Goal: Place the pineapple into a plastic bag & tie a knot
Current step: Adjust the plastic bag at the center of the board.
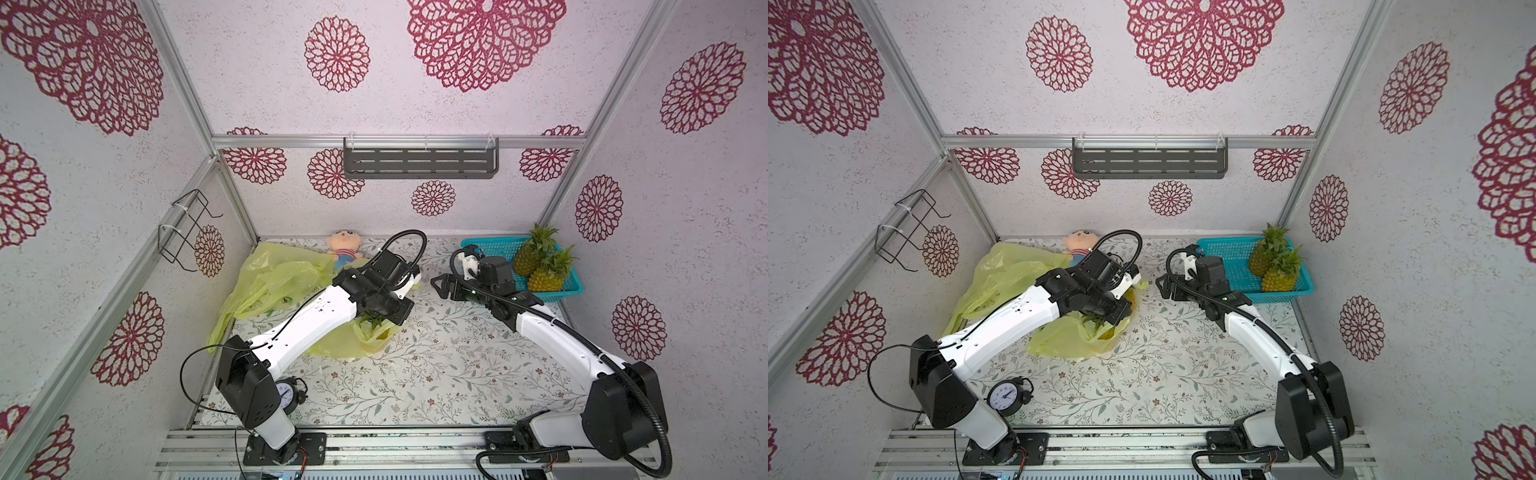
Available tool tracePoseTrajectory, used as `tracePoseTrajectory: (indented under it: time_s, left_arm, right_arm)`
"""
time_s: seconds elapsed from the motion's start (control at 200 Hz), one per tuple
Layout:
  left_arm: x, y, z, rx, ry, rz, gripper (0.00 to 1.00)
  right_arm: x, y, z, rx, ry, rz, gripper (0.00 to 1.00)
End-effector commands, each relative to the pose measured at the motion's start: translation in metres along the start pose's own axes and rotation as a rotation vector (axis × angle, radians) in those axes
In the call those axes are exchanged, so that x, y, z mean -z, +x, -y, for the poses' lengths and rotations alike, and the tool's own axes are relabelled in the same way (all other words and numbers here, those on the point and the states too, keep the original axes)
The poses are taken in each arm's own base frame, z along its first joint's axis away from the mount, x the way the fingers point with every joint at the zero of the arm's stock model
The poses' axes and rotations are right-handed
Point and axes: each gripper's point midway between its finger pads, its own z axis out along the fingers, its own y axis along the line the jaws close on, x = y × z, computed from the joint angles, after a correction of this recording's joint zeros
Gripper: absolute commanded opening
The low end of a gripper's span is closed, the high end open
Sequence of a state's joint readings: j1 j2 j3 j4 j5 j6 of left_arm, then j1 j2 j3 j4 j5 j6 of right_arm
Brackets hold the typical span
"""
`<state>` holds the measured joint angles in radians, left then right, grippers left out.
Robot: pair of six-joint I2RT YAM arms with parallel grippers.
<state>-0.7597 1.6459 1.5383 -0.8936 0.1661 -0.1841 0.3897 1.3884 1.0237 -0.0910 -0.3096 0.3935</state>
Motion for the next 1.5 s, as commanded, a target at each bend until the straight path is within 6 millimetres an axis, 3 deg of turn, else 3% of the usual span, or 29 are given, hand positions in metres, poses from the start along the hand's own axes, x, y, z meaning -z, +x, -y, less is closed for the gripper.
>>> tracePoseTrajectory:
  time_s: [0.0, 0.34, 0.49, 0.63, 0.721, 0.796, 0.926, 1.096, 1.336, 1.496]
  left_arm:
    - [0.013, -0.006, 0.007, -0.036, 0.012, 0.042, 0.03]
    - [0.027, -0.007, 0.012, -0.047, 0.030, 0.088, 0.03]
    - [0.027, -0.005, 0.012, -0.049, 0.033, 0.084, 0.05]
    - [0.030, -0.005, 0.012, -0.054, 0.029, 0.090, 0.04]
    - [0.034, -0.006, 0.010, -0.056, 0.016, 0.096, 0.04]
    - [0.041, -0.005, 0.008, -0.056, -0.002, 0.105, 0.03]
    - [0.064, -0.003, 0.005, -0.062, -0.039, 0.147, 0.02]
    - [0.114, -0.004, 0.002, -0.067, -0.058, 0.285, 0.02]
    - [0.190, -0.029, -0.031, 0.034, -0.098, 0.616, 0.01]
    - [0.235, -0.064, -0.051, 0.063, -0.155, 0.794, 0.00]
  right_arm:
    - [-0.003, -0.009, -0.034, 0.109, -0.122, -0.016, 0.85]
    - [-0.052, 0.000, -0.049, 0.203, -0.164, -0.125, 0.78]
    - [-0.070, 0.002, -0.046, 0.212, -0.150, -0.157, 0.74]
    - [-0.079, -0.009, -0.035, 0.203, -0.075, -0.131, 0.51]
    - [-0.076, -0.019, -0.040, 0.205, -0.081, -0.097, 0.21]
    - [-0.066, -0.028, -0.045, 0.203, -0.086, -0.065, 0.00]
    - [-0.036, -0.047, -0.053, 0.200, -0.067, 0.017, 0.00]
    - [0.016, -0.071, -0.059, 0.175, -0.020, 0.119, 0.00]
    - [0.083, -0.113, -0.056, 0.154, 0.099, 0.285, 0.00]
    - [0.115, -0.150, -0.065, 0.184, 0.148, 0.371, 0.00]
